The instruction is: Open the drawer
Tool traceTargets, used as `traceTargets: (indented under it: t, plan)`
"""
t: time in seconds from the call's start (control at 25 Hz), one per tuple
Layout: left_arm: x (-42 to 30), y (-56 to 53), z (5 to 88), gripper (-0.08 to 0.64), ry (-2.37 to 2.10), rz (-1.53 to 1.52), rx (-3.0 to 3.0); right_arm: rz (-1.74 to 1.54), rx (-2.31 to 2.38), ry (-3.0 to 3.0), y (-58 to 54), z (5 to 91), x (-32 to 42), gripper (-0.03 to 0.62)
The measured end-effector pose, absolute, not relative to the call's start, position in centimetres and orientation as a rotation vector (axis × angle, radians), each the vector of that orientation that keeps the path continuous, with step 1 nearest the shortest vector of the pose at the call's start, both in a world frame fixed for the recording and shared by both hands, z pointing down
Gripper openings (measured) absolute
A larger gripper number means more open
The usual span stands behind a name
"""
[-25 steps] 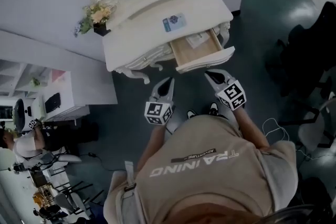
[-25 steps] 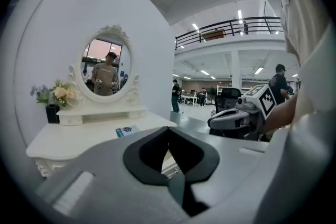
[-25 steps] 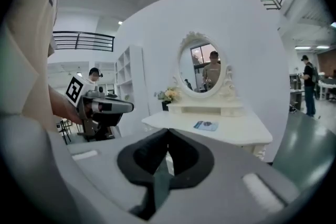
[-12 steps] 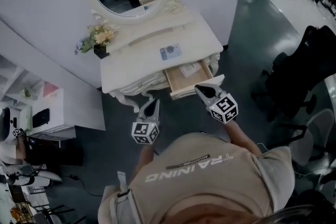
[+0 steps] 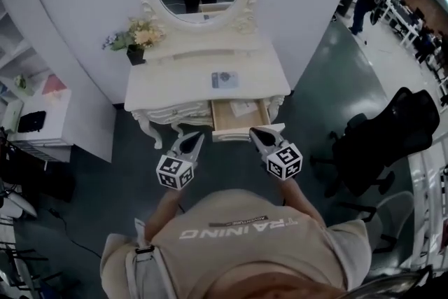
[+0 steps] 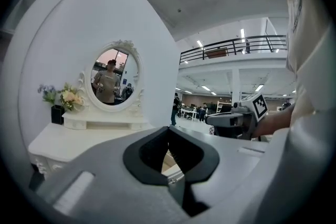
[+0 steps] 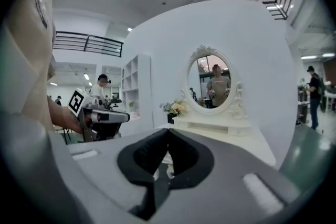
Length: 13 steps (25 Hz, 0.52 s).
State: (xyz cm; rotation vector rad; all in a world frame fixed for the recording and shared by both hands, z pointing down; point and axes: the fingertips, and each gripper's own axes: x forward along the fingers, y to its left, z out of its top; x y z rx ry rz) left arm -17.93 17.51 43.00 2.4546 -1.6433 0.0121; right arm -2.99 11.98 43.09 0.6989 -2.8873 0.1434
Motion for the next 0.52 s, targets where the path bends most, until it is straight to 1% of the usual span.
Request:
traceTargets:
  t: [0.28, 0.4, 0.52]
  plan:
    - [-17.0, 19.0, 43.7, 0.008, -1.617, 0.050, 2.453, 0.186, 0.717, -2.850, 13.2, 44.4, -2.0, 0.003]
    - [-17.5, 19.8, 44.1, 0.008, -1.639, 0.075, 2.432, 0.249, 0.732, -2.868, 13.9, 44.9, -1.9, 0.003]
    - [-18.7, 21.0, 44.5, 0.008, -1.657, 0.064, 2.377, 0.238, 0.747, -2.862, 14.8, 45.2, -2.3, 0.003]
